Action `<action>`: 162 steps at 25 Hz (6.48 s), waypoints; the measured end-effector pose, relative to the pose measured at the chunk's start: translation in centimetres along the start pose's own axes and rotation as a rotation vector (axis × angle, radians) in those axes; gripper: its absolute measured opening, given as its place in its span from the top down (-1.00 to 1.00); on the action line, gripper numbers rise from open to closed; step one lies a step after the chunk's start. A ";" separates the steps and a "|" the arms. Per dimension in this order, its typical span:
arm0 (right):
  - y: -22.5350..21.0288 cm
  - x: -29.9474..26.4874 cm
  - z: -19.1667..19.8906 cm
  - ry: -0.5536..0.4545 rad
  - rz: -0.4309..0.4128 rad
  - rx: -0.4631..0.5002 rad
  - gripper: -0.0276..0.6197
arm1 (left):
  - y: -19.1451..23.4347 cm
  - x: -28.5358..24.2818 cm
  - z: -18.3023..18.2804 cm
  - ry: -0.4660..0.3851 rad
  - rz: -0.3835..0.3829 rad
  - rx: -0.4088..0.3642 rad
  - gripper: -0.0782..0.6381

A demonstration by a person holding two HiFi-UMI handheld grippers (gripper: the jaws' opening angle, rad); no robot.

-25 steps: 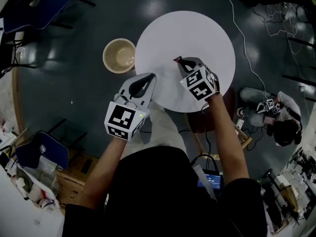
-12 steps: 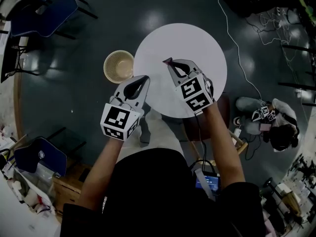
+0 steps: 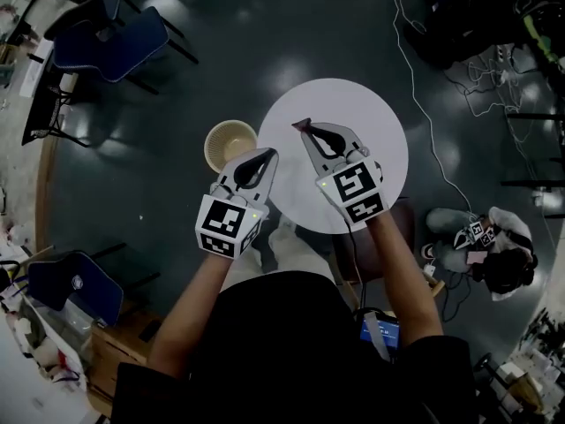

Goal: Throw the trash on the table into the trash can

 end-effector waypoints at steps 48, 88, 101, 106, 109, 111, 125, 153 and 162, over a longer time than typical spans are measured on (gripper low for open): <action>16.6 -19.6 -10.3 -0.071 -0.123 -0.088 0.82 | 24.4 14.8 1.5 -0.004 -0.176 0.030 0.74; 16.6 -48.2 15.6 0.210 0.054 -0.378 0.82 | 44.6 0.6 30.5 0.224 -0.022 0.214 0.74; 17.6 -52.9 25.3 0.295 0.054 -0.393 0.82 | 45.5 -3.2 40.1 0.279 -0.006 0.216 0.74; 18.5 -54.6 27.9 0.335 0.031 -0.370 0.82 | 45.8 -3.5 43.3 0.299 -0.016 0.240 0.74; 18.9 -56.0 30.1 0.371 0.030 -0.363 0.82 | 46.7 -3.6 45.0 0.315 -0.032 0.246 0.74; 18.9 -56.8 31.6 0.398 0.032 -0.330 0.82 | 46.9 -3.7 45.7 0.323 -0.034 0.241 0.74; 19.0 -59.9 38.2 0.516 0.037 -0.232 0.82 | 46.5 -3.2 47.6 0.355 -0.038 0.244 0.74; 20.4 -55.7 35.3 0.458 0.055 -0.248 0.64 | 44.6 -1.5 45.1 0.330 -0.051 0.236 0.74; 19.8 -51.8 29.9 0.410 0.067 -0.210 0.82 | 43.7 -0.2 40.9 0.300 -0.070 0.217 0.74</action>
Point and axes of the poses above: the fingertips, and each gripper's own axes: x backward along the fingers, y to its left, z out of its underside, the point moved 3 cm from there along x, backward along the fingers, and after that the axes turned 1 degree about -y, right-handed, at the moved point
